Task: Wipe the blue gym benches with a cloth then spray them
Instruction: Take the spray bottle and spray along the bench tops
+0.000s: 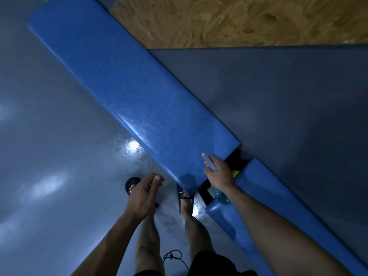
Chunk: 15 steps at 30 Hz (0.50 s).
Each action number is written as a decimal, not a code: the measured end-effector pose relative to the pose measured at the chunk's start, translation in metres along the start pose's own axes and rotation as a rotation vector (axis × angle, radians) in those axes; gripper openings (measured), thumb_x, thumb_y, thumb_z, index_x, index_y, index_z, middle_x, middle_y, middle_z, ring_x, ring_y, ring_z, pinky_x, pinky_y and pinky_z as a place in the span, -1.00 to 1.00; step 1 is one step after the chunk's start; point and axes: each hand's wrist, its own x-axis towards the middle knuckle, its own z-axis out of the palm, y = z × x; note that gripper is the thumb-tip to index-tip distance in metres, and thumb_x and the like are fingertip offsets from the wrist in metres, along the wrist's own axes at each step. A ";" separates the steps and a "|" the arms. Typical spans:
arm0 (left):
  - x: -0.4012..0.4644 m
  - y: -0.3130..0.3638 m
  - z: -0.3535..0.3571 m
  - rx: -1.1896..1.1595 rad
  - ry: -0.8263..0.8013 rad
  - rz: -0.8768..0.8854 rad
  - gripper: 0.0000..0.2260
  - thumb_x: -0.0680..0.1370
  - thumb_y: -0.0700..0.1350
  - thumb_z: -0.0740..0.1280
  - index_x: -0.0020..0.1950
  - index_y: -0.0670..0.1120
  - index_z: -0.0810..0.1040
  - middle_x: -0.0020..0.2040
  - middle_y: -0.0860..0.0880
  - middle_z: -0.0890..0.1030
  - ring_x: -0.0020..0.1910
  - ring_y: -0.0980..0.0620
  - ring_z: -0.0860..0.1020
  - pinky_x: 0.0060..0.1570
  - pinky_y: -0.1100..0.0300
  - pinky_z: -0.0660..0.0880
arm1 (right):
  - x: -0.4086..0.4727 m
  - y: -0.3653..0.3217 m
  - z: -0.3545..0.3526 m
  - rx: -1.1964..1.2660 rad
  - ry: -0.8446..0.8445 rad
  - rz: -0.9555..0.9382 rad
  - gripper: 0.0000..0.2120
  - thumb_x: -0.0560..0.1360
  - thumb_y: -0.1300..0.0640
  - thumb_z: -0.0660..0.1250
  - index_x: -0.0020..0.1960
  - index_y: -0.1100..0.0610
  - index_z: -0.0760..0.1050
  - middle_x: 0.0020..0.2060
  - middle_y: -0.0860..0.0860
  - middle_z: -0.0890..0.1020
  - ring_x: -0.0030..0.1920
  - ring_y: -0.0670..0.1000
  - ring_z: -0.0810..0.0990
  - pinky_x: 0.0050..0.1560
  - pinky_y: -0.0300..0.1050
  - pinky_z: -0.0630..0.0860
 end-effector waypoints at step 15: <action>0.011 -0.025 -0.069 0.031 -0.024 -0.005 -0.69 0.63 0.16 0.11 -0.05 0.08 0.59 -0.10 0.09 0.67 -0.06 0.17 0.60 -0.05 0.22 0.47 | -0.042 -0.071 0.070 -0.035 0.050 -0.025 -0.70 0.38 -0.03 0.15 -0.02 0.10 0.50 -0.15 0.03 0.60 -0.07 0.19 0.56 -0.11 0.09 0.52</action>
